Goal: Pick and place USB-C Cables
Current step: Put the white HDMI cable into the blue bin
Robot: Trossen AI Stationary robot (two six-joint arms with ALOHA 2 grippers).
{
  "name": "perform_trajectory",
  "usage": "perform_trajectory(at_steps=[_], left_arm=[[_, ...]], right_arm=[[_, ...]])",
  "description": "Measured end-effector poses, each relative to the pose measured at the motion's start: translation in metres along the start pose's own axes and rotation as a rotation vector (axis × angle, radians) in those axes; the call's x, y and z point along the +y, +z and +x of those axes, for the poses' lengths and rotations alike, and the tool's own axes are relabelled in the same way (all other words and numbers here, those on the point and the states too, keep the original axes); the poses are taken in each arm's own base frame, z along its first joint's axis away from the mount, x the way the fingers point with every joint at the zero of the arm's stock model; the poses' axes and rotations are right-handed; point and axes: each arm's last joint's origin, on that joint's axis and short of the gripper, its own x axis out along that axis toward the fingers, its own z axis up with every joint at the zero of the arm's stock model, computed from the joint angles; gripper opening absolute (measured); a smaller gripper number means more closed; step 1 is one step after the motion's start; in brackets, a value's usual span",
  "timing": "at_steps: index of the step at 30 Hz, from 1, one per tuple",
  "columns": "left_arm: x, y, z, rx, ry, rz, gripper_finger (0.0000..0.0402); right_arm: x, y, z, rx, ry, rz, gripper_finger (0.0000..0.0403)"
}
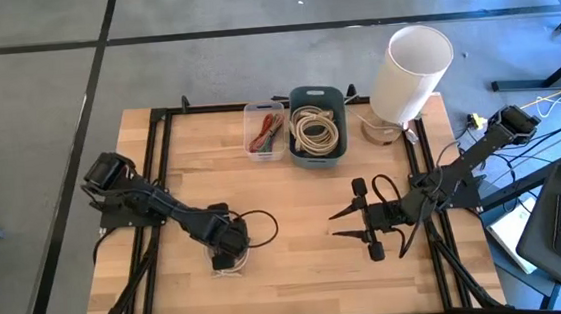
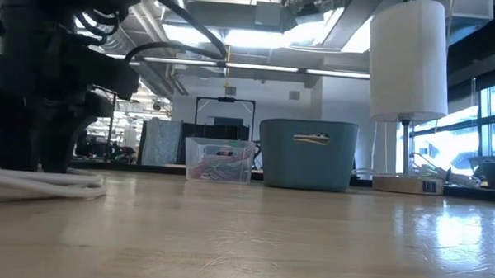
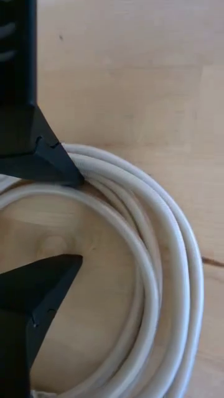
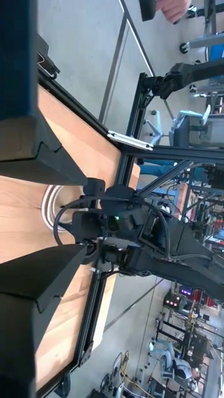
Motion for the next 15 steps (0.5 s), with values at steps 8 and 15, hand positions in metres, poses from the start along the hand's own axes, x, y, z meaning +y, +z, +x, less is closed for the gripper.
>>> perform_trajectory(at_steps=[8, 15], left_arm=[[0.0017, 0.0012, 0.0000, -0.030, 0.088, -0.017, 0.0043], [-0.0007, 0.0044, -0.0016, -0.015, 0.047, -0.078, 0.0005]], right_arm=[[-0.0001, -0.0004, 0.0001, 0.004, 0.000, 0.014, 0.0166], [-0.0001, -0.0015, 0.0001, 0.014, 0.000, 0.017, 0.0166]])
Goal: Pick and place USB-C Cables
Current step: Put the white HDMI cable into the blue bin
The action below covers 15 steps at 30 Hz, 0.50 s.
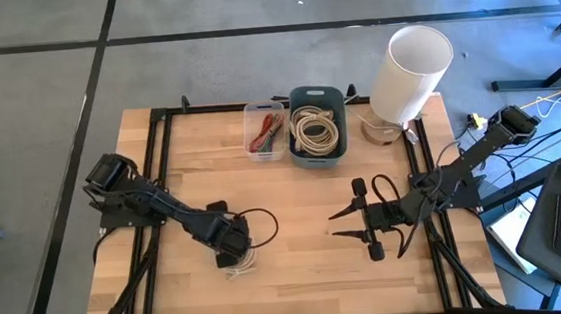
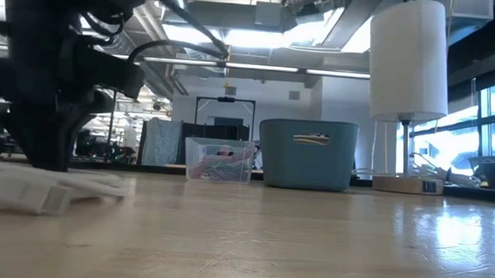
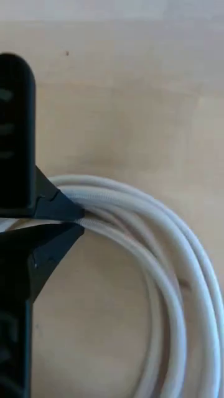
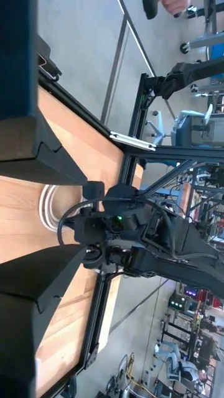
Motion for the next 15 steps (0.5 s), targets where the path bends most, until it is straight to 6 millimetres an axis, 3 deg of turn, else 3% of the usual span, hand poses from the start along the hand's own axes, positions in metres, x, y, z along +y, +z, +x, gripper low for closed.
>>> perform_trajectory(at_steps=[6, 15], left_arm=[[-0.014, 0.014, -0.025, -0.070, -0.033, 0.052, 0.0002], [-0.026, 0.036, -0.066, -0.328, 0.061, 0.123, 0.0000]], right_arm=[[0.000, 0.000, 0.000, 0.000, 0.000, -0.001, 0.0166], [0.000, -0.001, 0.000, 0.010, 0.001, -0.005, 0.0166]])
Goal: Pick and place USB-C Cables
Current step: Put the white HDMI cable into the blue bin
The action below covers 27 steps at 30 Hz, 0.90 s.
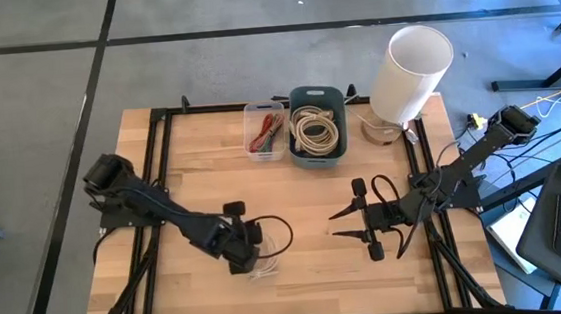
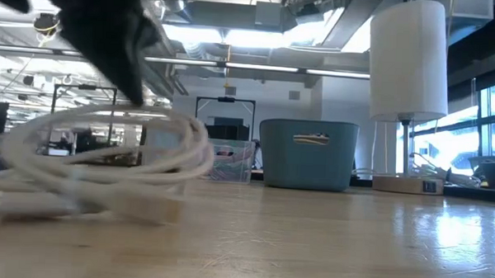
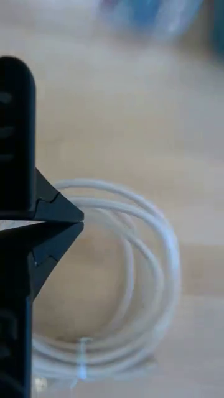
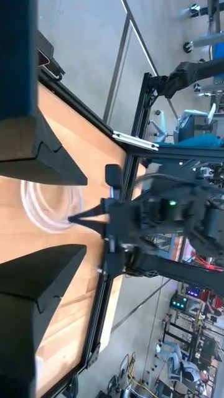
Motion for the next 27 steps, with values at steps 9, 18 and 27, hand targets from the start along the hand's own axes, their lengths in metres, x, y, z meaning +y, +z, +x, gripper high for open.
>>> perform_trajectory(at_steps=[9, 18, 27], left_arm=[[-0.007, 0.008, -0.017, -0.248, 0.155, 0.002, 0.0001], [0.002, -0.004, 0.005, 0.102, -0.021, -0.056, 0.0014], [0.027, 0.008, 0.022, 0.149, -0.013, -0.195, 0.0144]], right_arm=[[0.000, -0.001, 0.000, 0.005, 0.000, 0.000, 0.0166], [0.000, -0.001, 0.000, 0.008, 0.000, -0.002, 0.0166], [0.000, -0.002, 0.000, 0.018, 0.001, 0.017, 0.0166]])
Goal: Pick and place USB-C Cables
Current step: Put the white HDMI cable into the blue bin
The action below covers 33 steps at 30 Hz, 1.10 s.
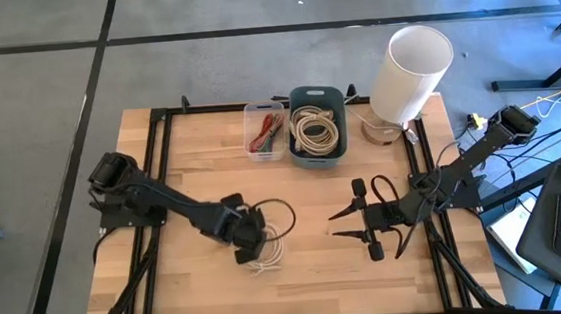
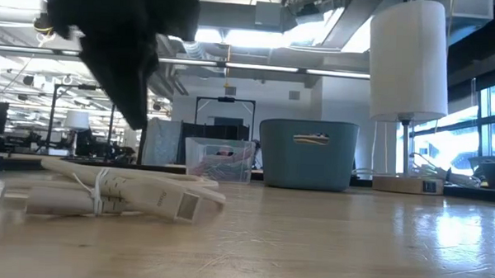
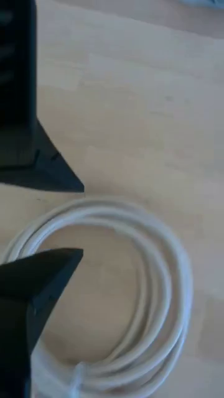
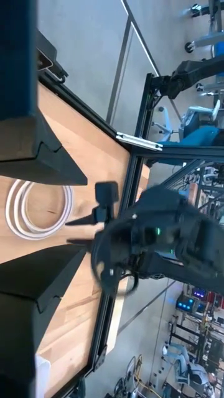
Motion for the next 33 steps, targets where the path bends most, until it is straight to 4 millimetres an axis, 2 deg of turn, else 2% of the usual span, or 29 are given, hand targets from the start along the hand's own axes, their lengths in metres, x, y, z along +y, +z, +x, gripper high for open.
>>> perform_trajectory(at_steps=[3, 7, 14, 18, 21, 26, 30, 33], left_arm=[[0.010, 0.007, 0.006, 0.032, -0.012, -0.048, 0.0178], [0.018, 0.014, 0.024, 0.122, -0.052, -0.073, 0.0201], [0.019, 0.011, 0.068, 0.291, -0.070, 0.006, 0.0207], [0.019, 0.010, 0.081, 0.334, -0.062, 0.043, 0.0205], [0.018, 0.010, 0.084, 0.338, -0.067, 0.063, 0.0168], [0.016, 0.010, 0.082, 0.328, -0.085, 0.057, 0.0032], [0.015, 0.009, 0.077, 0.316, -0.089, 0.046, 0.0029], [0.011, 0.006, 0.064, 0.263, -0.063, 0.081, 0.0029]], right_arm=[[0.000, -0.001, 0.000, 0.006, 0.000, -0.002, 0.0166], [0.000, -0.001, 0.000, 0.014, 0.001, -0.004, 0.0166], [0.000, -0.008, 0.000, 0.075, 0.000, 0.037, 0.0166], [0.000, -0.010, 0.000, 0.094, -0.002, 0.054, 0.0166], [0.000, -0.011, -0.001, 0.101, -0.002, 0.053, 0.0166], [0.000, -0.011, -0.001, 0.101, -0.002, 0.053, 0.0166], [0.000, -0.011, -0.001, 0.103, -0.002, 0.051, 0.0166], [0.000, -0.012, -0.001, 0.114, -0.001, 0.047, 0.0166]])
